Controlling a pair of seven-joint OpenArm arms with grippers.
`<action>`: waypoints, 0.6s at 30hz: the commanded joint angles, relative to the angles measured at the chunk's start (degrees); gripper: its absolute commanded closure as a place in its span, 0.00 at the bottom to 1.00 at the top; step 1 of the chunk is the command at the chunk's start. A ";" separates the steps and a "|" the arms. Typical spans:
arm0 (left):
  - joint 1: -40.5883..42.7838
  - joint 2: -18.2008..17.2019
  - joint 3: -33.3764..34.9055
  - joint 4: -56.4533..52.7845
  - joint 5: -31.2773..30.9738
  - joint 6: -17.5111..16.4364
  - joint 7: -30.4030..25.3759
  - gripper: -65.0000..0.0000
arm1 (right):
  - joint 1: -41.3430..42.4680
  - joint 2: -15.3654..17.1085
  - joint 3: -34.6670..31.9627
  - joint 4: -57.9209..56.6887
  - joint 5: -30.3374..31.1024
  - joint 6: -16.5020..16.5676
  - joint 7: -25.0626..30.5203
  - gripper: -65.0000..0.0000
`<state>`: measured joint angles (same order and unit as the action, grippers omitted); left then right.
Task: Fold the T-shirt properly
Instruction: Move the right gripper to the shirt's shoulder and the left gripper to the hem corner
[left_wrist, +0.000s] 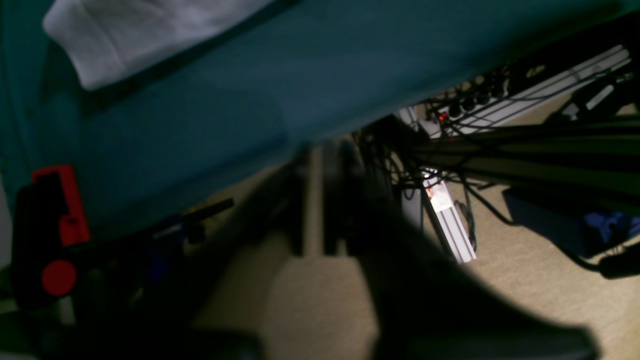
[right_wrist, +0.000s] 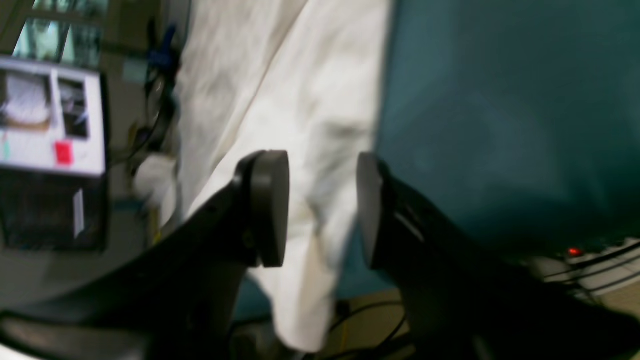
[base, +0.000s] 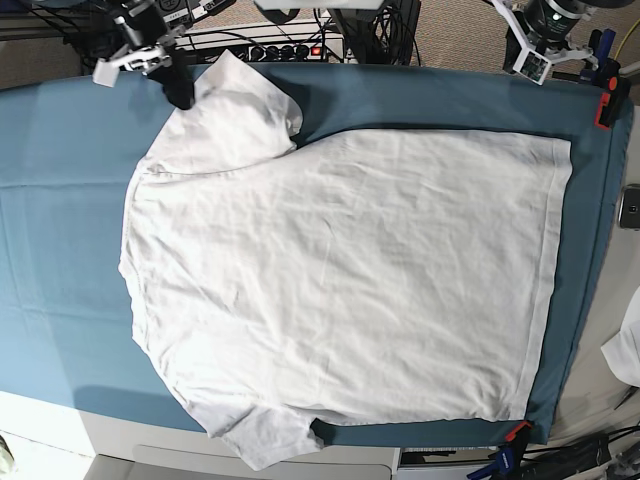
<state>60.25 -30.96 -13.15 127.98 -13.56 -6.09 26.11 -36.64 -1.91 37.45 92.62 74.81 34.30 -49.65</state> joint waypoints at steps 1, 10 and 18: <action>0.59 -0.33 -0.22 0.85 -0.09 -0.02 -0.98 0.80 | -0.50 0.48 1.44 0.74 0.35 0.17 0.68 0.64; -1.31 -0.28 -0.22 0.85 -0.02 0.02 -0.83 0.72 | -0.50 0.44 -1.16 0.70 -1.68 -1.16 0.90 0.64; -1.99 -0.28 -0.22 0.85 2.78 0.20 3.37 0.72 | -0.52 0.57 -6.58 0.70 -3.93 -1.14 1.22 0.72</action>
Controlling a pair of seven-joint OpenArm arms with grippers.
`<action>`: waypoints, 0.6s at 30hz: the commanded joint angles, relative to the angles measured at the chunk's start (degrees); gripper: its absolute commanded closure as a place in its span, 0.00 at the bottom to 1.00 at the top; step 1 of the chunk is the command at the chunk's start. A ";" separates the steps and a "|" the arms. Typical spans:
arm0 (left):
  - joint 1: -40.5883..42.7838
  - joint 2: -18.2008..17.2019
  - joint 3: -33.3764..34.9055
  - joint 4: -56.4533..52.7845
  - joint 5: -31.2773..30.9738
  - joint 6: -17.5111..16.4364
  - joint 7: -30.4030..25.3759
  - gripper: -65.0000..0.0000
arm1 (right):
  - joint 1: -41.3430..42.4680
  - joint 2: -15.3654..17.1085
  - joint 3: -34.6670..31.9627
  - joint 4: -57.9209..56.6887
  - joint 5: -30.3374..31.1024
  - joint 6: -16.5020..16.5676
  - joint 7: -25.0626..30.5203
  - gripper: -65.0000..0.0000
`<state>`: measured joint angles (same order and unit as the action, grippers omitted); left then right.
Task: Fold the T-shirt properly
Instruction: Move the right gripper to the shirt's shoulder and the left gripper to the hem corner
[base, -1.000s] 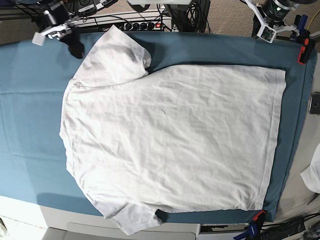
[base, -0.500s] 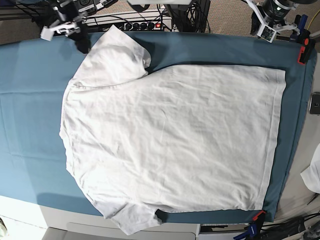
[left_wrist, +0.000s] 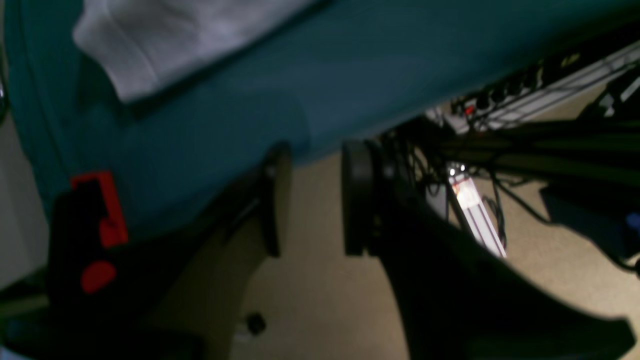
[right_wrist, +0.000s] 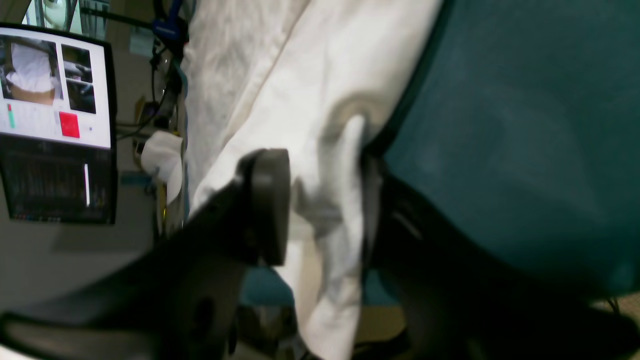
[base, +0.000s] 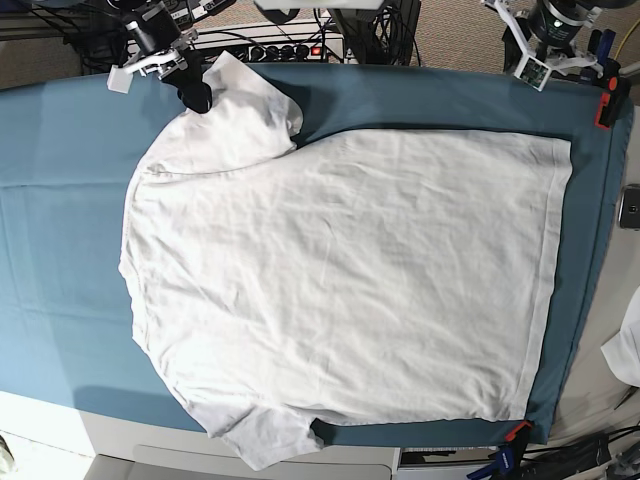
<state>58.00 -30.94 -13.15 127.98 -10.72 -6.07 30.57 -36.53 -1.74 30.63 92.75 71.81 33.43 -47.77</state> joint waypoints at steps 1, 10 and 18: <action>-0.35 -0.31 -0.24 0.85 -0.52 0.22 0.04 0.72 | -0.63 0.48 0.39 0.57 -0.98 -0.24 -0.83 0.78; -8.33 -0.15 -6.88 0.35 -10.64 3.02 3.34 0.72 | -1.57 0.66 1.36 0.57 -1.38 0.02 -1.95 1.00; -18.93 -0.22 -22.91 -10.86 -26.64 -1.44 7.89 0.72 | -1.57 1.29 1.29 0.57 -2.73 0.17 -1.46 1.00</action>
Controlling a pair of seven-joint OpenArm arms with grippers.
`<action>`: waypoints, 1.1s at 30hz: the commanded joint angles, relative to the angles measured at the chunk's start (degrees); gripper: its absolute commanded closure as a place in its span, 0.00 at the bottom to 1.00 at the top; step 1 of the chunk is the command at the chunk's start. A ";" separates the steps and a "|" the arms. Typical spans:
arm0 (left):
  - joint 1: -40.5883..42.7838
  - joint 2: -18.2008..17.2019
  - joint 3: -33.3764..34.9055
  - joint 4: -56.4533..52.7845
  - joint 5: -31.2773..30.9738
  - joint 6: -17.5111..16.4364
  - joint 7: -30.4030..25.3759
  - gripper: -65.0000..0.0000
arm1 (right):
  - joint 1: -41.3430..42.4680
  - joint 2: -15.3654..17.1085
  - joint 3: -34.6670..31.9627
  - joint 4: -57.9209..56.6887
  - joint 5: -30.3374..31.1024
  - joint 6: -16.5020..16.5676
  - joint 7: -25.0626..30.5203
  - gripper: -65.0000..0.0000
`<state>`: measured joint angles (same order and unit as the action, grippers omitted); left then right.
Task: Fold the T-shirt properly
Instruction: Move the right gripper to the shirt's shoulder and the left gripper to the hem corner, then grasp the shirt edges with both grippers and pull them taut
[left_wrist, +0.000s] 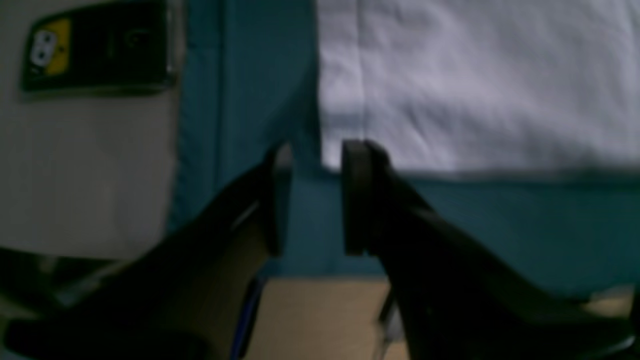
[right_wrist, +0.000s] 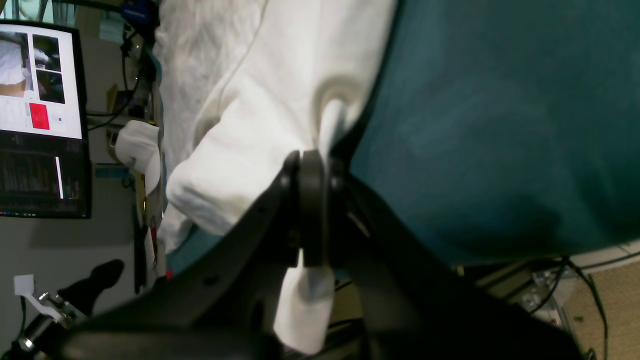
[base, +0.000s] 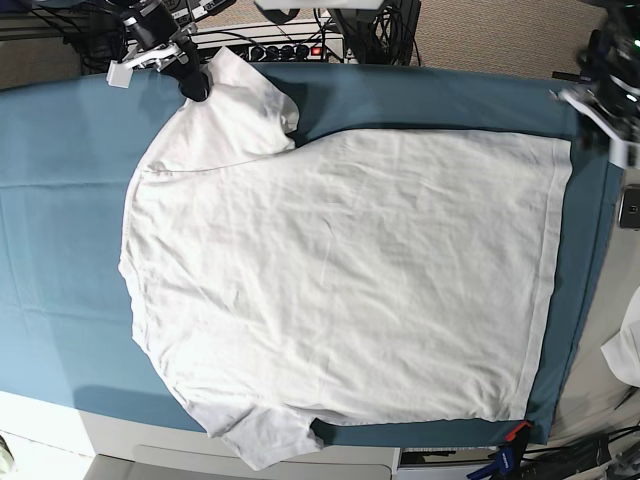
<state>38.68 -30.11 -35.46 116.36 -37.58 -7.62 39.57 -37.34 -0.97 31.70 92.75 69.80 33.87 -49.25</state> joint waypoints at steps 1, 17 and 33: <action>-1.33 -1.05 -2.84 -1.42 -3.15 -1.44 0.00 0.72 | -0.76 0.81 0.22 0.57 -0.87 -0.26 0.04 1.00; -11.34 -3.87 -1.31 -25.35 -25.68 -13.29 8.07 0.72 | -0.74 0.79 0.22 0.57 -1.95 -0.26 0.42 1.00; -16.02 -4.07 10.32 -26.23 -20.48 -11.43 8.00 0.84 | -0.74 0.61 0.22 0.57 -2.43 -0.26 0.39 1.00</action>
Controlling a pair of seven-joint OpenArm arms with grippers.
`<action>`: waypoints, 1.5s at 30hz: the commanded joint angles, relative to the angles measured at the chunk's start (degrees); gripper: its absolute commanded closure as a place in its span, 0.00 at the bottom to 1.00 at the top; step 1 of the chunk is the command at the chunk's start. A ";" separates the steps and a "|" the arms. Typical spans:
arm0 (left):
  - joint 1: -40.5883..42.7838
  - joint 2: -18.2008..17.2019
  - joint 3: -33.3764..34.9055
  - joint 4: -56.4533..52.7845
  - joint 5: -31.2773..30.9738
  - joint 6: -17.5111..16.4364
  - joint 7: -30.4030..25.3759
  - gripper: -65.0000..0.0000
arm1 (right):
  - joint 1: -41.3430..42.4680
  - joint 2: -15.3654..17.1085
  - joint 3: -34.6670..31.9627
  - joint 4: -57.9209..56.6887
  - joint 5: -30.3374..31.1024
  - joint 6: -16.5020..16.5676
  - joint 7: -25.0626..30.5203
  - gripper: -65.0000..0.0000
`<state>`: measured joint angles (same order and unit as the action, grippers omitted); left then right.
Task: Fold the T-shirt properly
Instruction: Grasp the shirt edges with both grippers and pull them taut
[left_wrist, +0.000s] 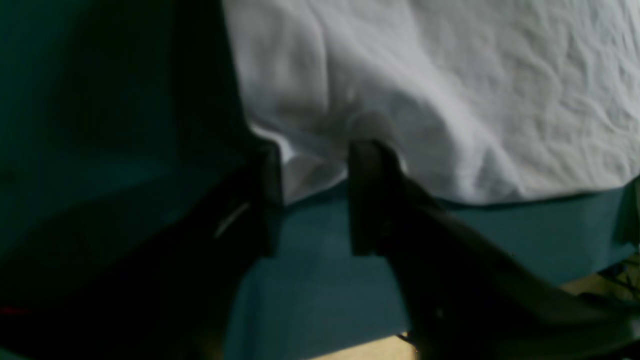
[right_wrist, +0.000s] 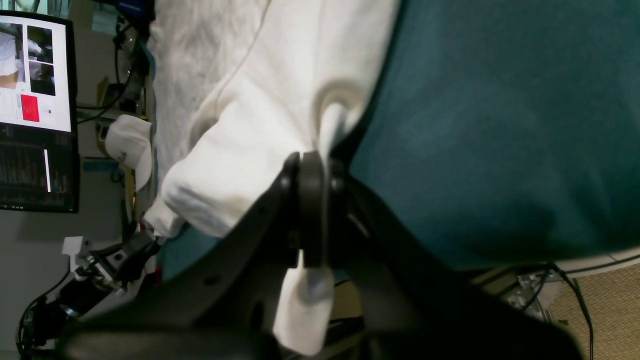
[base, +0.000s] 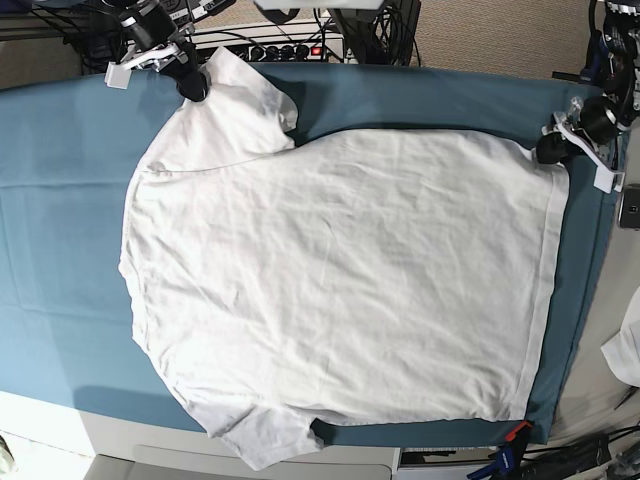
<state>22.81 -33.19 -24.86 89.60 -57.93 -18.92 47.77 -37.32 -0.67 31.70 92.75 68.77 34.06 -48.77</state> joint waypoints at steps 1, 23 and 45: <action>-0.13 -1.11 -0.28 0.55 -0.11 0.37 -0.17 0.99 | -0.76 0.31 0.22 0.57 -1.38 -0.46 -0.09 1.00; 15.85 -3.41 -10.93 19.10 0.52 -0.48 0.70 1.00 | -14.45 3.54 12.13 24.37 -5.05 1.38 -0.33 1.00; 29.90 2.08 -12.52 23.58 0.55 -2.01 2.91 1.00 | -29.16 3.52 13.79 24.37 0.00 1.40 -4.22 1.00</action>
<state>52.07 -30.30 -36.77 112.36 -56.77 -20.64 51.09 -65.12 2.52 44.71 116.33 67.79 35.18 -53.17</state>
